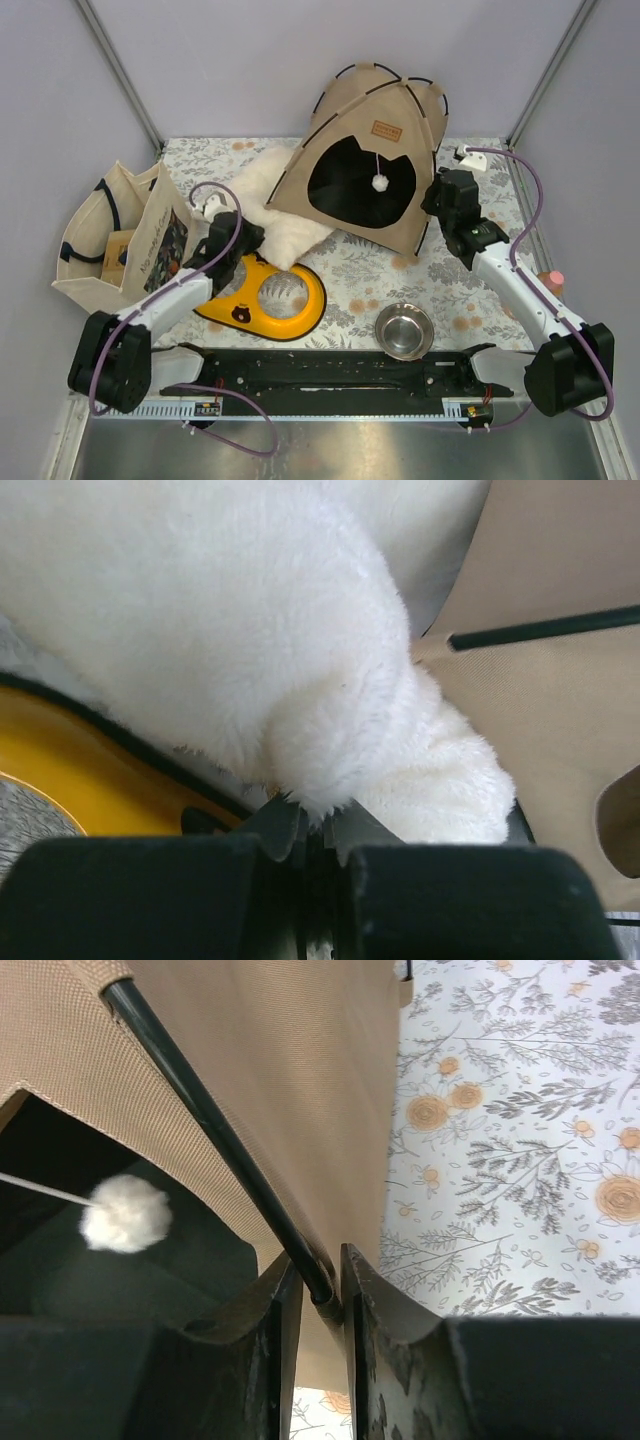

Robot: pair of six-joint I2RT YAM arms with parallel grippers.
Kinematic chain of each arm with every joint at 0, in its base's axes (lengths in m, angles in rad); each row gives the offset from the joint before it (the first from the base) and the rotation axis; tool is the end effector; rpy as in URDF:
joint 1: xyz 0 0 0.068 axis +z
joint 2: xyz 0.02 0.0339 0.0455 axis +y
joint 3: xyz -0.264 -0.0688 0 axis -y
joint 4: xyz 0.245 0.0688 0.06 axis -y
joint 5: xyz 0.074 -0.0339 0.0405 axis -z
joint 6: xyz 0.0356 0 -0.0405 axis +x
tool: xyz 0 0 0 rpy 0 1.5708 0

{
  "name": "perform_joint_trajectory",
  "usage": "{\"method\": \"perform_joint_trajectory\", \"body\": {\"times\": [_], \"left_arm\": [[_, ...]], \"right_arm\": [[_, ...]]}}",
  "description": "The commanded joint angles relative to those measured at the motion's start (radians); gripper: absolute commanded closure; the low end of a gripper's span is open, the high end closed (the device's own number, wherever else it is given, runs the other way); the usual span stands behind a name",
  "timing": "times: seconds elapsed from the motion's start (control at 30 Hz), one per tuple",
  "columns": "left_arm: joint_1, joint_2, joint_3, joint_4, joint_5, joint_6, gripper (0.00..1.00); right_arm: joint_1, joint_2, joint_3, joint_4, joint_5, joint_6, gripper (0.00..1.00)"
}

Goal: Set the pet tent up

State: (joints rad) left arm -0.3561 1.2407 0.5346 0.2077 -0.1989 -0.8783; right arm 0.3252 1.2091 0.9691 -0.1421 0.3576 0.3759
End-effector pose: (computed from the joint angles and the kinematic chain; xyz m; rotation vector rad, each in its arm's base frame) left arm 0.2419 -0.0825 0.1979 -0.6630 1.9985 -0.5519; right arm 0.2678 0.0771 0.3204 0.2824 1.9087 0.1194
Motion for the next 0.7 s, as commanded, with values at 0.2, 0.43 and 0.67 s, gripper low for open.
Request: {"method": "perform_joint_trajectory", "body": {"times": [0.2,0.43,0.67], "left_arm": [[0.006,-0.169,0.602,-0.571,-0.296,0.453,1.00],[0.006,-0.182,0.725,-0.640,-0.352,0.645,1.00],[0.006,-0.170,0.847,-0.616,-0.179,0.647,1.00]], "right_arm": [[-0.095,-0.063,0.028,-0.073,0.143,0.046,0.75],[-0.121,-0.106,0.007,-0.074,0.103,-0.011,0.75],[-0.121,-0.157,-0.041,-0.057,0.115,-0.084,0.45]]}}
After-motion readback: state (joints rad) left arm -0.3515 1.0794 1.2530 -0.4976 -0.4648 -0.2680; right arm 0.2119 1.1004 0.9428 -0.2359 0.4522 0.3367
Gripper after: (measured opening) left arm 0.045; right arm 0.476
